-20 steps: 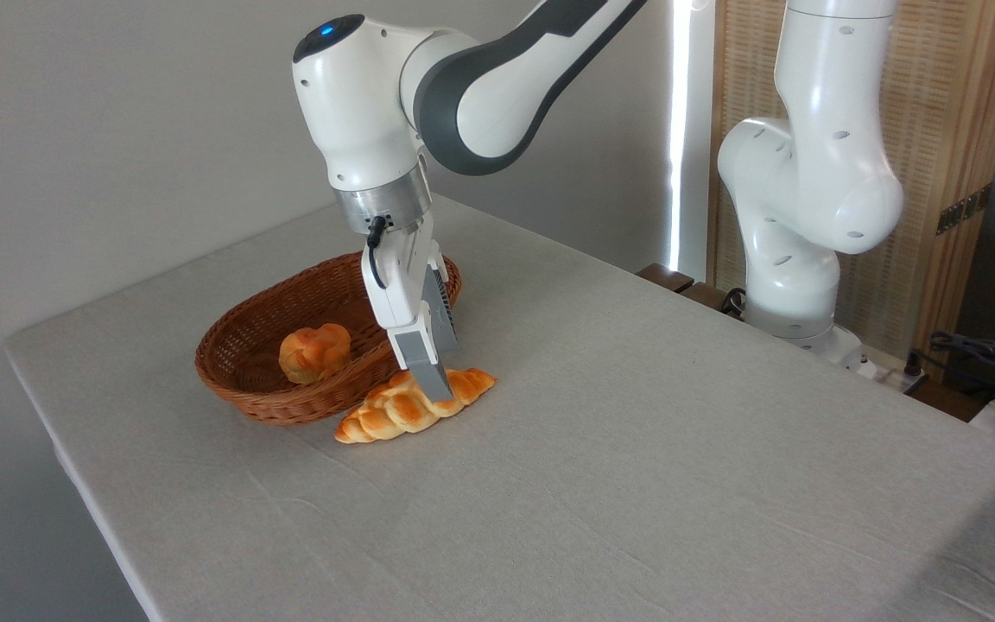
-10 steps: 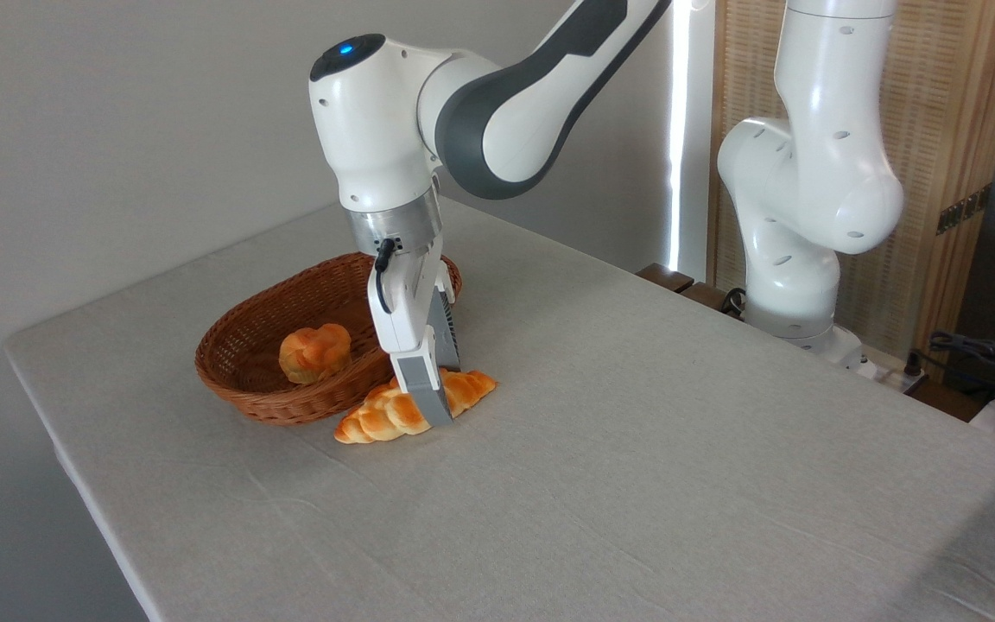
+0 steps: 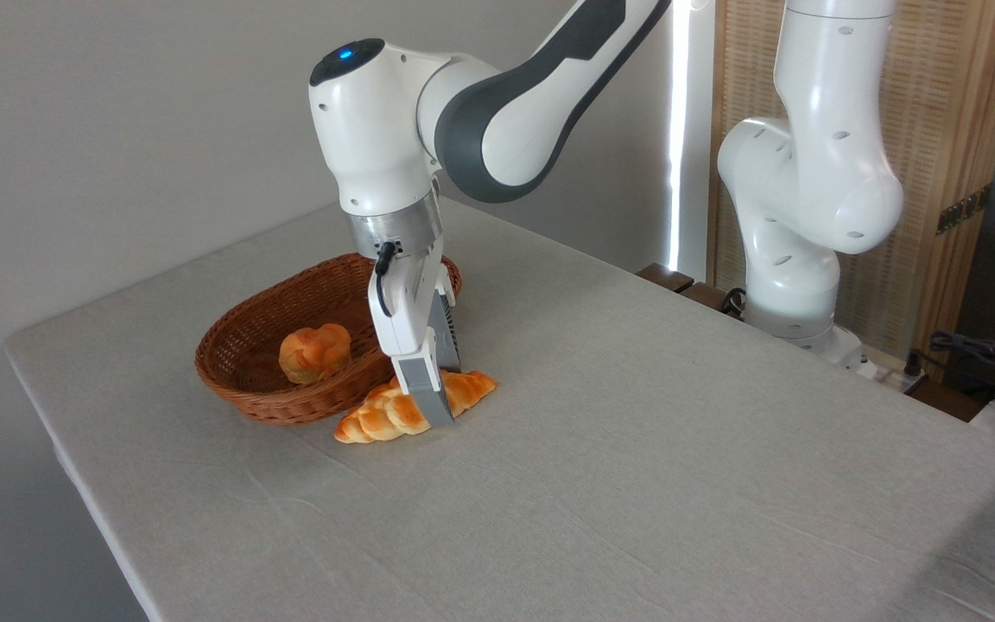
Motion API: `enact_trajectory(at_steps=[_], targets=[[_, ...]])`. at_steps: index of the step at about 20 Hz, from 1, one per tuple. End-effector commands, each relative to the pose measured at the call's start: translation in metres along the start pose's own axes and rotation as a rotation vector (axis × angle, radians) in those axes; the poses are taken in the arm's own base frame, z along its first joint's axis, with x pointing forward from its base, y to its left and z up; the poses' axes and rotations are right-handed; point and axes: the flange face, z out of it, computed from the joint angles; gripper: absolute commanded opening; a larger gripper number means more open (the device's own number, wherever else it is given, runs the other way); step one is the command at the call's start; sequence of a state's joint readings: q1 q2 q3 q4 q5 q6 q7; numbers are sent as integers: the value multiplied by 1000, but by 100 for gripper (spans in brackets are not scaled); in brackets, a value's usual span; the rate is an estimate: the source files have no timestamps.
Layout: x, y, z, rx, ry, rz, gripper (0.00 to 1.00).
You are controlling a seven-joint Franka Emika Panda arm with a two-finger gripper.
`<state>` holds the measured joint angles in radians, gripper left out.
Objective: Put bread into the basket
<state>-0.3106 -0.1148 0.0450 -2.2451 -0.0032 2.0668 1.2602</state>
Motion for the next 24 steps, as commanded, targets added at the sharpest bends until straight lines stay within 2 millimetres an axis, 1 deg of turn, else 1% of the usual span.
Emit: enact_trajectory(at_steps=[1, 7, 8, 9, 10, 13, 15, 17, 19, 21, 23, 24], targets=[[-3, -1, 4, 5, 11, 10, 24], [-5, 1, 0, 2, 13, 3, 24], [-9, 1, -4, -2, 14, -5, 24], [-23, 0, -9, -9, 17, -30, 24], [-30, 0, -15, -5, 24, -42, 24], [-32, 2, -25, 11, 31, -46, 24], [-46, -1, -30, 19, 40, -74, 24], [-48, -4, -42, 40, 48, -83, 24], [-47, -8, -57, 61, 59, -93, 24], [-42, -10, -65, 76, 67, -101, 24], [-30, -12, -84, 103, 107, -119, 24], [-18, -12, -92, 108, 143, -124, 24]])
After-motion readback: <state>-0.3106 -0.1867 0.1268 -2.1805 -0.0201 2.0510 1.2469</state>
